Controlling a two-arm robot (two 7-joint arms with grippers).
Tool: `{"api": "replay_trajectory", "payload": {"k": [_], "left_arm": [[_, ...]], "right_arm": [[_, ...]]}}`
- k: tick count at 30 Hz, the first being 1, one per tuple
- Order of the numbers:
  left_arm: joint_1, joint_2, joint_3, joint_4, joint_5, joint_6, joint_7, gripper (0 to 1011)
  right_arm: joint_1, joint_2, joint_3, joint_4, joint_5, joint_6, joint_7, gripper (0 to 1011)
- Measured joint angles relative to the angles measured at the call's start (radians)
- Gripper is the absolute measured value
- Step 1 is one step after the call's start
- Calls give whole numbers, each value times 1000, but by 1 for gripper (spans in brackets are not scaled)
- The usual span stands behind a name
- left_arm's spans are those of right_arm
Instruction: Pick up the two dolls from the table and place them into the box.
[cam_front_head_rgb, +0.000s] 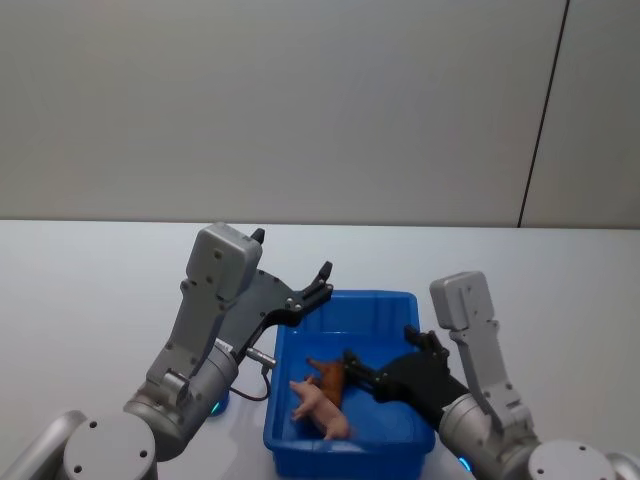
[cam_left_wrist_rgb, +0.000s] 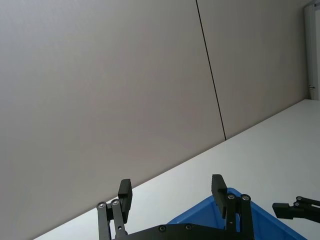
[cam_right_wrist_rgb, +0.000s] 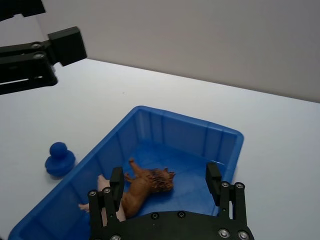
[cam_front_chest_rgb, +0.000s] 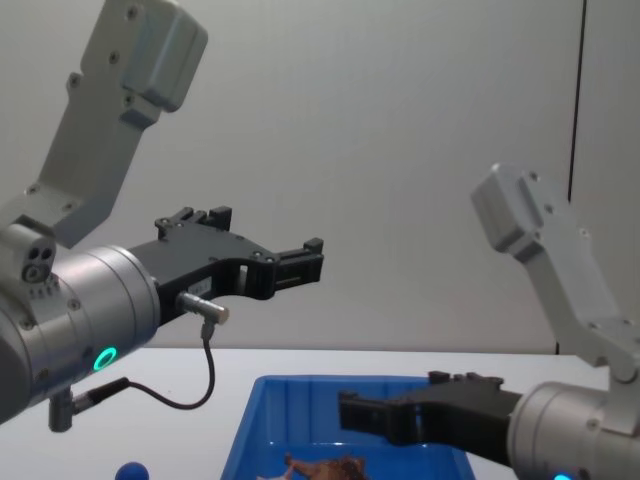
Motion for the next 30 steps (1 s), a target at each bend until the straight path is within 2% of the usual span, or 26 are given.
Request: {"api": "replay_trajectory", "payload": {"k": [10, 20, 30], "left_arm": [[0, 0, 0, 0, 0, 0, 0, 1002], [0, 0, 0, 0, 0, 0, 0, 1002], [0, 0, 0, 0, 0, 0, 0, 1002]], "right_arm": [[-27, 17, 14, -34, -22, -36, -98, 1001], [-68, 55, 50, -83, -34, -54, -212, 1001], [-91, 78, 72, -110, -36, -58, -267, 1001]]}}
